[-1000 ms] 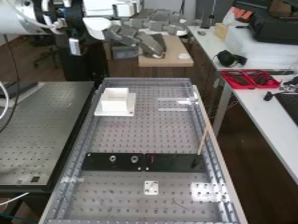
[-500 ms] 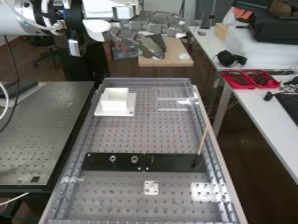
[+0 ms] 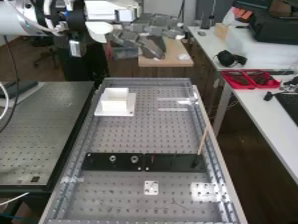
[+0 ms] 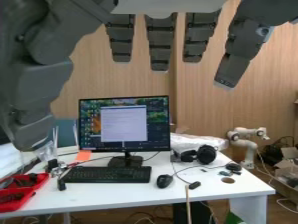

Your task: Grab the smaller nut and place it in the white container

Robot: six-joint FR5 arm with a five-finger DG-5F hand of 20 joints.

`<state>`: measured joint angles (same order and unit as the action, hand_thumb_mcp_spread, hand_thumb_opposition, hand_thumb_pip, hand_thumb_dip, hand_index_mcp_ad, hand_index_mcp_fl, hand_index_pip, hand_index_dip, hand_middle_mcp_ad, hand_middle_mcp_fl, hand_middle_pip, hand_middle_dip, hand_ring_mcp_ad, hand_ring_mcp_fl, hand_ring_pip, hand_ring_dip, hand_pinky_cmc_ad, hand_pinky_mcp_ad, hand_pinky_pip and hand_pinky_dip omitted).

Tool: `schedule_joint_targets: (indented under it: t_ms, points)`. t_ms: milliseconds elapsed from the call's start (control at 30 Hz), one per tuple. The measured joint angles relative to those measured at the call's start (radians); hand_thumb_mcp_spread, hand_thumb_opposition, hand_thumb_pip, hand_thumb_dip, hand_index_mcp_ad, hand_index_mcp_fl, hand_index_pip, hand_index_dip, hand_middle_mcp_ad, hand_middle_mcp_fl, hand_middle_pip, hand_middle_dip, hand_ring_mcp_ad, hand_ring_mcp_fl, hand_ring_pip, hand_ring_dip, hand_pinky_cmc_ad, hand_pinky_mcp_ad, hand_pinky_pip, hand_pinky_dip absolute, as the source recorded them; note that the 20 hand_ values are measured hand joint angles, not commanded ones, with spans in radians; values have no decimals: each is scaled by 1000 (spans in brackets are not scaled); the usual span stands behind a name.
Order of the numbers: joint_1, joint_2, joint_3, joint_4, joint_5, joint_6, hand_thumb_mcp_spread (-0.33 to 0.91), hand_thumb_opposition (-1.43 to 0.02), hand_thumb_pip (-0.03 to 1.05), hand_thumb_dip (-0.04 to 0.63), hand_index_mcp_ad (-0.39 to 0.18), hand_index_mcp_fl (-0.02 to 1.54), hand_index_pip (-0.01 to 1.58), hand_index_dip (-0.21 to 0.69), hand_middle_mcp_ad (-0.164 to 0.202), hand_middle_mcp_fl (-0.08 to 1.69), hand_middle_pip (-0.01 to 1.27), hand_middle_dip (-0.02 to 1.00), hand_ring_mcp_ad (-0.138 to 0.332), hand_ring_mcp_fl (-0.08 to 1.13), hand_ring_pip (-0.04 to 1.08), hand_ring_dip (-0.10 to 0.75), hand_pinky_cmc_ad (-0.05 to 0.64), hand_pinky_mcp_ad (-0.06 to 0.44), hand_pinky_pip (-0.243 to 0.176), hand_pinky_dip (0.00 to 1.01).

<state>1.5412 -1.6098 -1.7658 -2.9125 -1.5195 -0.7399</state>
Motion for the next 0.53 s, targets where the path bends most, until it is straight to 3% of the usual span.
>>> schedule_joint_targets:
  t_ms: [533]
  points:
    - [15, 36, -28, -12, 5, -11, 258, -698, 456, 126, -126, 54, 115, 152, 75, 51, 129, 230, 141, 2, 82, 89, 429, 328, -106, 614]
